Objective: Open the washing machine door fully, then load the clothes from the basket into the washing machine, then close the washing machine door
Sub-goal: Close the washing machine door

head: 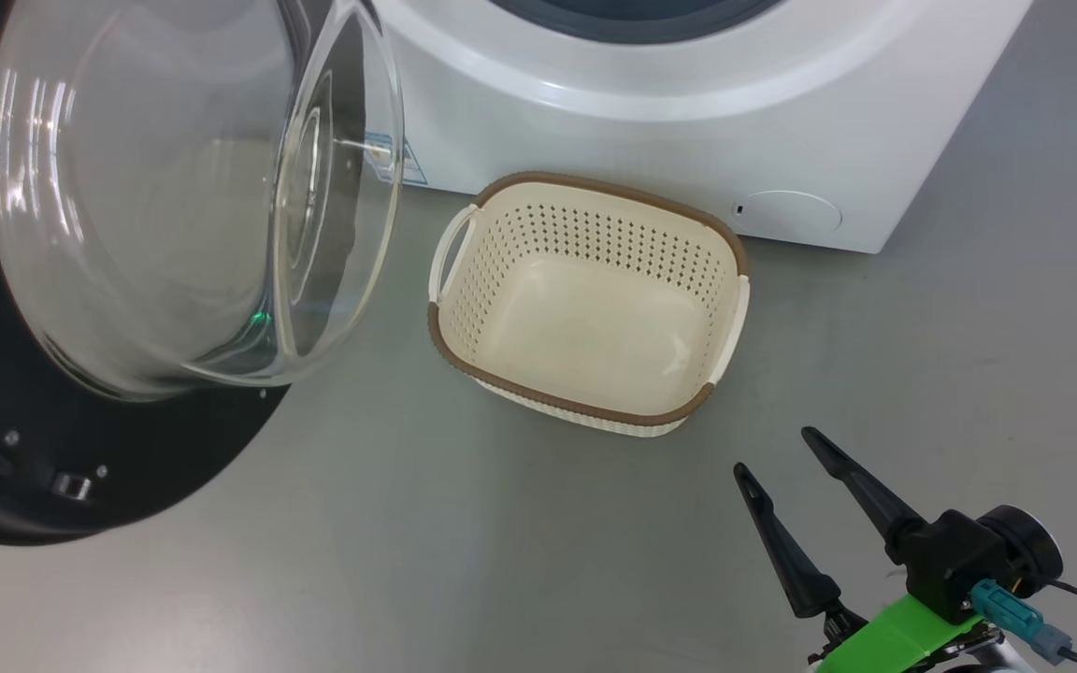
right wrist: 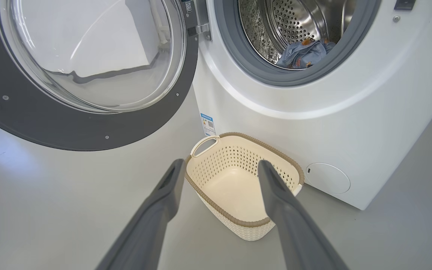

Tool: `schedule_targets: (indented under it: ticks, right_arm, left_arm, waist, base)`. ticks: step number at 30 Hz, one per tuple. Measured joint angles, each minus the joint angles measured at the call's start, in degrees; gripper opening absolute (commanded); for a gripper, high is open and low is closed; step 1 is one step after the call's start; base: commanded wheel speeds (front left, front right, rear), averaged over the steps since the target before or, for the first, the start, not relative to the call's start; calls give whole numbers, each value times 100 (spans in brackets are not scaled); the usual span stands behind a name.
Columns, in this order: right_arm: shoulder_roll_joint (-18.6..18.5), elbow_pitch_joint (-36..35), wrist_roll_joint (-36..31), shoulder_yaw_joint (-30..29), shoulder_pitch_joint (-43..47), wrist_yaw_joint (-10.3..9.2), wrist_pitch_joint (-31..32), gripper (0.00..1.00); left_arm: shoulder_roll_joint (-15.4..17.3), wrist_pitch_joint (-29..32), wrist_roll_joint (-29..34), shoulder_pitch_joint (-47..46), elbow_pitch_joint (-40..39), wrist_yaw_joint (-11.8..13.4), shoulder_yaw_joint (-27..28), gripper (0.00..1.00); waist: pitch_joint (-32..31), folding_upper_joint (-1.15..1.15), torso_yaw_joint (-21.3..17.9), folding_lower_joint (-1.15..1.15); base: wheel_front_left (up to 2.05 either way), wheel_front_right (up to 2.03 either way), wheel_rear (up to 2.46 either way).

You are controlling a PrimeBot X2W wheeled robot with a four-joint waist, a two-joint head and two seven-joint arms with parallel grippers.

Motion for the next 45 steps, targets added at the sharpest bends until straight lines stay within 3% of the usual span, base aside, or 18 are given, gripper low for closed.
schedule_targets:
  ticks: [10, 19, 30, 39, 45]
  right_arm:
    - [143, 199, 43, 24, -30, 0, -176, 100]
    - [255, 417, 55, 30, -118, 0, -353, 100]
    - [420, 688, 103, 64, -136, 0, -636, 100]
    - [528, 922, 153, 115, -338, 0, -834, 100]
    - [594, 1062, 192, 116, -339, 0, -939, 100]
  left_arm:
    - [-166, 514, -293, 186, -739, 291, -171, 0]
    - [-531, 612, -323, 208, -1178, 328, -505, 0]
    - [-735, 522, -304, 202, -1319, 341, -642, 0]
    - [-962, 365, -191, 35, -1328, 193, -839, 0]
    - [-1089, 192, -105, -104, -1198, -55, -861, 0]
  waist:
    - [-48, 0, -158, 0]
    - [-128, 0, -386, 0]
    - [-237, 0, -909, 0]
    - [-282, 0, -1353, 0]
    - [-323, 0, -1649, 0]
  base:
    - [0, 0, 0]
    - [0, 0, 0]
    - [0, 0, 0]
    - [0, 0, 0]
    - [0, 0, 0]
